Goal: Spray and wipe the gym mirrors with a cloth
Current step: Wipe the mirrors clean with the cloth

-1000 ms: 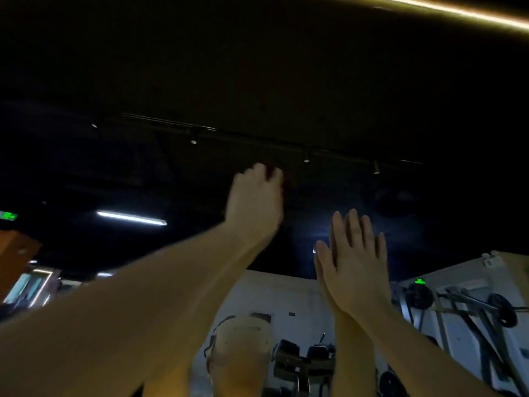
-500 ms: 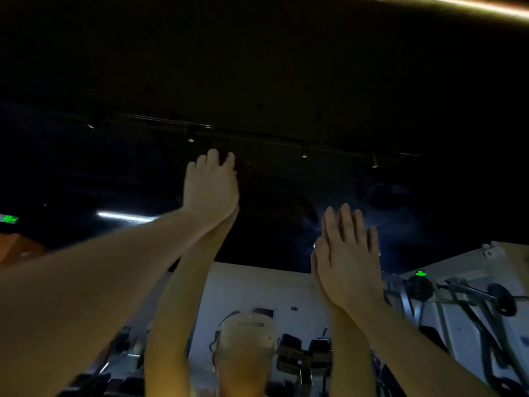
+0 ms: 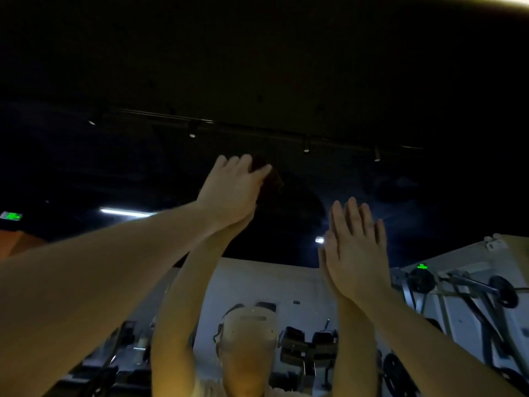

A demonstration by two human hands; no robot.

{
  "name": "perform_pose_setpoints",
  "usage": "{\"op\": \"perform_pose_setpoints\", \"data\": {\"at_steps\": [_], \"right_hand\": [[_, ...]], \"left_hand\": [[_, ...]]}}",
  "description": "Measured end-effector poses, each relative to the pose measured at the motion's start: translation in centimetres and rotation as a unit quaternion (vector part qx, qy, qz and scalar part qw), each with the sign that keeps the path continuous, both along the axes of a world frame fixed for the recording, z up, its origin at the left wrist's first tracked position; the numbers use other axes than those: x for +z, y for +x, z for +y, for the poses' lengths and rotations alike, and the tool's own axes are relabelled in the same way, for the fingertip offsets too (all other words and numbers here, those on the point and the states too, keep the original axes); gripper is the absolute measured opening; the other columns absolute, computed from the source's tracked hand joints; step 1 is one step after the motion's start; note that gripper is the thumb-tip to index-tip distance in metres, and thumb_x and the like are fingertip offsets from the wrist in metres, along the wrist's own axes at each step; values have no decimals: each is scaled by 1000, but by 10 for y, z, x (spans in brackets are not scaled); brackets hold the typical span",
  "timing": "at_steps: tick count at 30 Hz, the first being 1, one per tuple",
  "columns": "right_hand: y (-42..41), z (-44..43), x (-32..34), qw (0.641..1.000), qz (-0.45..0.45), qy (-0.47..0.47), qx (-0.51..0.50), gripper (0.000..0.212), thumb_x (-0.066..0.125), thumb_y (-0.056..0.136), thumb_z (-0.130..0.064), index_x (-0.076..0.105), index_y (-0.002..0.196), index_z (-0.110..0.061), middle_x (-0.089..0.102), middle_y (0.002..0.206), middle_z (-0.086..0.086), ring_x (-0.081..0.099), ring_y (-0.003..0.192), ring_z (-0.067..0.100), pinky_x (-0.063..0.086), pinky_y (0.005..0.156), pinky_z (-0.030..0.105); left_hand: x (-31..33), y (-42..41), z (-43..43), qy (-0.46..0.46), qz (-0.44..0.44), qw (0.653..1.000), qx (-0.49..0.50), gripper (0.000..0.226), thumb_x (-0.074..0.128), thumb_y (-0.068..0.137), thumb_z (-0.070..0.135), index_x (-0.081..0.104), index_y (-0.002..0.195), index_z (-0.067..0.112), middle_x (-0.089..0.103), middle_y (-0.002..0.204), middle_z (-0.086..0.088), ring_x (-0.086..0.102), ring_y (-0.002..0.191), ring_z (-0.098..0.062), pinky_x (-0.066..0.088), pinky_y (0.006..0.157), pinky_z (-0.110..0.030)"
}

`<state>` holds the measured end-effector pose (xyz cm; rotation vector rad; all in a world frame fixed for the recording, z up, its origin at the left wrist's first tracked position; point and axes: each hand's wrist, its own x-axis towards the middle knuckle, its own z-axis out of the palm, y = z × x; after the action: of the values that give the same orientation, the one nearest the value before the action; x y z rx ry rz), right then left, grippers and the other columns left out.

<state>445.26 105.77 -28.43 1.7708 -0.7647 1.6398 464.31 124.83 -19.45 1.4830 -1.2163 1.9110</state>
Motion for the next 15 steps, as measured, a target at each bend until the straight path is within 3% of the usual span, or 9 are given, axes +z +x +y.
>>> {"op": "perform_pose_setpoints", "data": {"at_steps": [2,4,9,13,15], "right_hand": [[1,0,0,1000,3,4,0,67,0,103,-46,1,165,-22,-1,173,9,-6,159,28,-2,128,52],[0,0,0,1000,4,0,4,66,2,103,-46,0,165,-22,-1,173,9,-6,159,28,-1,128,52],[-3,0,-1,1000,6,-12,26,70,4,103,-48,17,164,-18,5,173,10,-2,160,28,1,128,52],[-5,-1,-4,999,7,-15,28,69,2,103,-47,9,165,-19,4,173,8,-4,160,26,1,129,51],[-3,-2,-4,1000,4,-14,17,69,0,102,-48,6,165,-20,3,173,8,-3,160,26,1,129,51]], "left_hand": [[17,-16,-11,-33,67,997,14,54,45,107,41,37,159,28,51,139,-10,54,122,-29,39,107,-48],[16,-43,-31,-36,102,994,-34,52,44,108,41,38,158,27,47,140,-12,52,123,-31,40,106,-48],[-29,-92,-78,45,1,997,-57,53,40,109,42,36,160,28,45,140,-8,49,119,-25,36,105,-44],[-36,-55,-42,66,-66,995,-27,54,42,109,40,34,161,30,47,135,-4,48,117,-22,34,105,-41],[-24,-17,-12,35,-56,997,-35,53,43,107,39,36,159,31,47,128,-3,49,110,-21,34,97,-39]]}}
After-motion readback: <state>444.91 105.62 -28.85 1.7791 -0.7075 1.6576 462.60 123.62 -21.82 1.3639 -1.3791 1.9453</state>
